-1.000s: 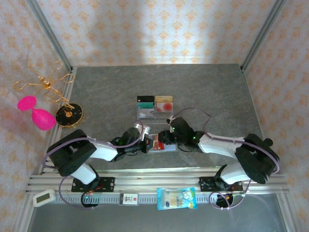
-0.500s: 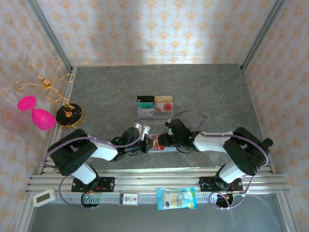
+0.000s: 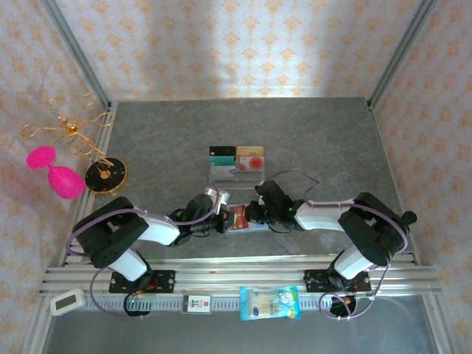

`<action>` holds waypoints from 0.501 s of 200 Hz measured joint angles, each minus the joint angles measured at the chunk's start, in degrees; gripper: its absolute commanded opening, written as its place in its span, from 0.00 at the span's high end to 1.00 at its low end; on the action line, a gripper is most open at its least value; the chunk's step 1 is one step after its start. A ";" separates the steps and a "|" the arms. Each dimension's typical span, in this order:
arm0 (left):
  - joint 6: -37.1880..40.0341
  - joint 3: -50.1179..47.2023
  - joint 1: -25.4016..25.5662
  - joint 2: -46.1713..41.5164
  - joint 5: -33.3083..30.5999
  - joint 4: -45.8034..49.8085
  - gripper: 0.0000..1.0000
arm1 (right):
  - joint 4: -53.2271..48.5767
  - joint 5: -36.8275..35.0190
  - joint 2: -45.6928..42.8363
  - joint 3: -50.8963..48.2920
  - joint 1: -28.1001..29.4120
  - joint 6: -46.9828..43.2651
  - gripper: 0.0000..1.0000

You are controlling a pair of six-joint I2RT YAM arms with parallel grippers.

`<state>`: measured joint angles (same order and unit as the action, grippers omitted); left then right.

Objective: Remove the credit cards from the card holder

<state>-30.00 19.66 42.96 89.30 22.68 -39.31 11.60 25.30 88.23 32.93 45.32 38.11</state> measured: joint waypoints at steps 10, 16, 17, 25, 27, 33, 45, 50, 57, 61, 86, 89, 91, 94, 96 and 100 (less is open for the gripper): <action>-0.02 0.00 0.00 0.00 0.02 0.00 1.00 | 0.02 -0.02 -0.24 -0.15 -0.02 0.90 1.00; -0.04 0.00 0.00 0.00 0.04 0.00 1.00 | 0.02 0.00 -0.46 -0.28 -0.04 1.42 1.00; -0.07 0.00 0.00 0.00 0.04 0.00 1.00 | 0.02 0.00 -0.50 -0.31 -0.04 1.44 1.00; -0.07 0.00 0.00 0.00 0.04 0.00 1.00 | 0.02 0.04 -0.79 -0.44 -0.07 2.01 1.00; -0.07 0.00 0.00 0.00 0.07 0.00 1.00 | 0.02 0.04 -0.85 -0.46 -0.07 2.14 1.00; -0.07 0.00 0.00 0.00 0.04 0.00 1.00 | 0.00 0.07 -0.94 -0.46 -0.07 2.45 1.00; -0.04 0.00 0.00 0.00 0.07 0.00 1.00 | -0.17 0.07 -0.96 -0.46 -0.13 3.13 1.00; -0.04 0.00 0.00 0.00 0.07 -0.02 1.00 | -0.24 0.04 -0.94 -0.46 -0.13 3.32 1.00; -0.04 0.00 -0.04 0.00 0.07 0.00 1.00 | -0.37 0.02 -0.96 -0.46 -0.13 3.30 1.00; -0.04 0.00 -0.13 0.00 0.13 0.00 1.00 | -0.48 -0.02 -0.96 -0.44 -0.13 3.26 1.00; -0.07 0.00 -0.33 0.00 0.70 -0.02 1.00 | -1.97 -1.16 -1.81 -0.28 -0.11 2.56 1.00; -0.07 0.00 -0.33 0.00 0.72 0.00 1.00 | -2.25 -1.44 -2.08 -0.28 -0.11 2.32 1.00; -0.07 0.00 -0.33 0.00 0.72 0.00 1.00 | -2.43 -1.55 -2.29 -0.28 -0.11 2.29 1.00; -0.07 -0.02 -0.33 0.00 0.74 -0.02 1.00 | -2.73 -1.79 -2.62 -0.28 -0.13 1.97 1.00; -0.07 -0.02 -0.35 -0.02 0.74 -0.02 1.00 | -2.91 -1.99 -2.84 -0.28 -0.11 1.81 1.00; -0.09 -0.04 -0.37 0.00 0.83 -0.02 1.00 | -3.32 -2.25 -3.30 -0.28 -0.11 1.49 1.00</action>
<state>-30.09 19.62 42.59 89.30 23.51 -39.33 8.27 23.05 84.93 32.64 45.21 39.59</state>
